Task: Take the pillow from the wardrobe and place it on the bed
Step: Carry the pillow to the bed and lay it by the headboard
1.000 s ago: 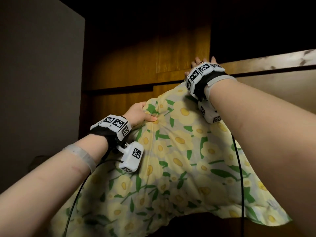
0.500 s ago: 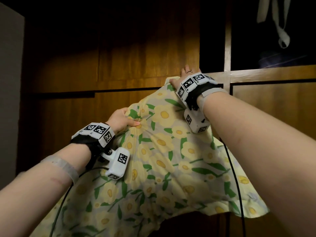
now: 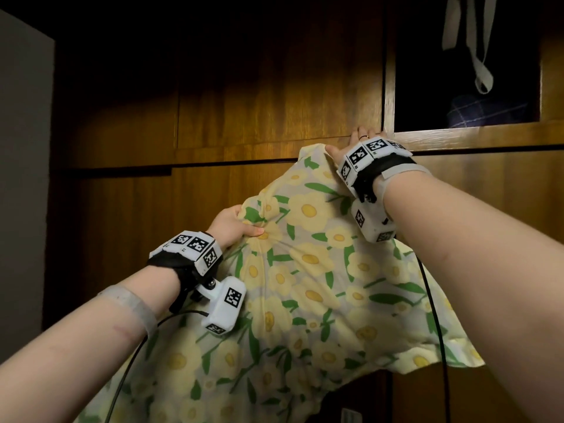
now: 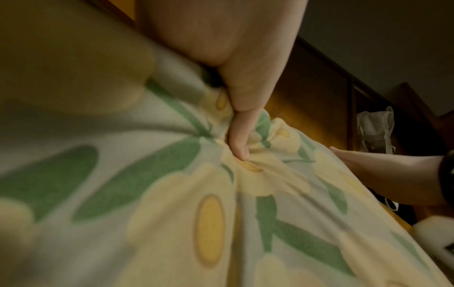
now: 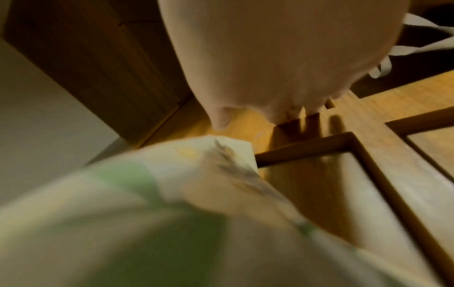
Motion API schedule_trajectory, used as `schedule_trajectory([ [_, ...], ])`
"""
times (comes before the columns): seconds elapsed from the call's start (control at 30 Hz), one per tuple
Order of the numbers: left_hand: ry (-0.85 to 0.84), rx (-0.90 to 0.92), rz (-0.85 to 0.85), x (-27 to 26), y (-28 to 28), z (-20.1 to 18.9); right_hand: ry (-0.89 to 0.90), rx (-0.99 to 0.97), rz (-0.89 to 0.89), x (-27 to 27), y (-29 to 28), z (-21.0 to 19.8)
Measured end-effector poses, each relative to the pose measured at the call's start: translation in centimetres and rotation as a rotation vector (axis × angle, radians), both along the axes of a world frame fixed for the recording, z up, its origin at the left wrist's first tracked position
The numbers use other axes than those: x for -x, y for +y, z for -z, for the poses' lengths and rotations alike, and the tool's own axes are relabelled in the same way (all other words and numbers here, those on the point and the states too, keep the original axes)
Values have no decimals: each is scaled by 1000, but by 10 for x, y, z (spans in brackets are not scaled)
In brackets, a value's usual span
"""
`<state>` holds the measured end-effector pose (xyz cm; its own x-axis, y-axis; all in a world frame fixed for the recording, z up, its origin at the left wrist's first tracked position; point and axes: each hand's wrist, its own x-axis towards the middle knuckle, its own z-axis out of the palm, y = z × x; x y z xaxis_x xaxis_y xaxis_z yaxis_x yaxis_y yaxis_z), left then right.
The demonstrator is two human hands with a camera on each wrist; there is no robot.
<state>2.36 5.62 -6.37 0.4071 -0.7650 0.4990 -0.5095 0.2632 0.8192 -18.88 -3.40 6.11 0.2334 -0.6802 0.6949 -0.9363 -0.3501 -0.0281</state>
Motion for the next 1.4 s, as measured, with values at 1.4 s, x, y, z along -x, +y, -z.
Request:
schedule_trajectory([
  [1.4, -140, -1220, -62, 56, 387, 383, 211, -420, -532, -16, 303, 471],
])
